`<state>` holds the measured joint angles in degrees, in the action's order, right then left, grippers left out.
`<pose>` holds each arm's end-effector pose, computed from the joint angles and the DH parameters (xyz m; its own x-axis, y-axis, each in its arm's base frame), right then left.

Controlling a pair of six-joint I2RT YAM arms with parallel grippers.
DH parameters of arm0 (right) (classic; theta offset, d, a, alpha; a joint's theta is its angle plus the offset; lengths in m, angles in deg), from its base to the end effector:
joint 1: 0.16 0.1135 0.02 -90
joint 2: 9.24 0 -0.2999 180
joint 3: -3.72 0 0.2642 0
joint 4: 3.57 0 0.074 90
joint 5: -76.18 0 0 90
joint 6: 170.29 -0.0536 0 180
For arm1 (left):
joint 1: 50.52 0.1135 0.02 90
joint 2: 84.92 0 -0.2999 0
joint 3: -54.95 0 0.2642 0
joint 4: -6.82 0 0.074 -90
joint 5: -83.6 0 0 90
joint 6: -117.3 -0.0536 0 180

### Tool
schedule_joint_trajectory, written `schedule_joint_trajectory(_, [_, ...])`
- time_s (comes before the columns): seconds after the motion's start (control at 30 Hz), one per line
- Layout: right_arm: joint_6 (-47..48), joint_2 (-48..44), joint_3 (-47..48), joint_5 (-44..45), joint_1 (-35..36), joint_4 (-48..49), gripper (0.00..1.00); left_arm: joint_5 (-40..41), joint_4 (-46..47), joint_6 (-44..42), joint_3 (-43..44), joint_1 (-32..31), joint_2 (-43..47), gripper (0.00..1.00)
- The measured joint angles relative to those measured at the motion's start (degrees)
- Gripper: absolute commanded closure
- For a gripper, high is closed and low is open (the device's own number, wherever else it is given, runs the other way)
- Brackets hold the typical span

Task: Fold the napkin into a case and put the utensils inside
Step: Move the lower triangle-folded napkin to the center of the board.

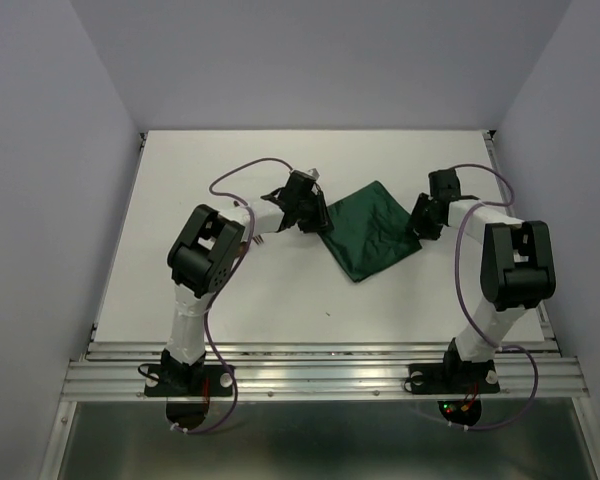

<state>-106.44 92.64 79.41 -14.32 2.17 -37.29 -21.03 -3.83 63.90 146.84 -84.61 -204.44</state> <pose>0.3825 0.0160 0.1800 -0.7959 0.4087 -0.4467 0.3406 0.9122 0.2277 0.4070 -0.2918 0.1740 -0.8331 -0.1327 -0.5369 0.2613 0.7611 -0.5937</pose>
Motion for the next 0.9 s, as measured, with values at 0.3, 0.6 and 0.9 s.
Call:
schedule_joint_trajectory(0.3, [-3.0, -4.5, -8.7, -4.1, 0.3, 6.6, 0.89, 1.5, -4.1, -3.2, 3.1, 0.7, -0.5, 0.56])
schedule_joint_trajectory(0.6, [-16.1, -17.5, -22.4, -4.7, 12.5, 8.0, 0.52, 2.7, -8.1, -7.5, 9.9, 2.0, -2.1, 0.53])
schedule_joint_trajectory(0.9, [-22.0, -29.1, -23.5, 1.7, 17.2, 3.3, 0.43, 3.1, -10.9, -10.9, 14.4, 2.4, -3.0, 0.49])
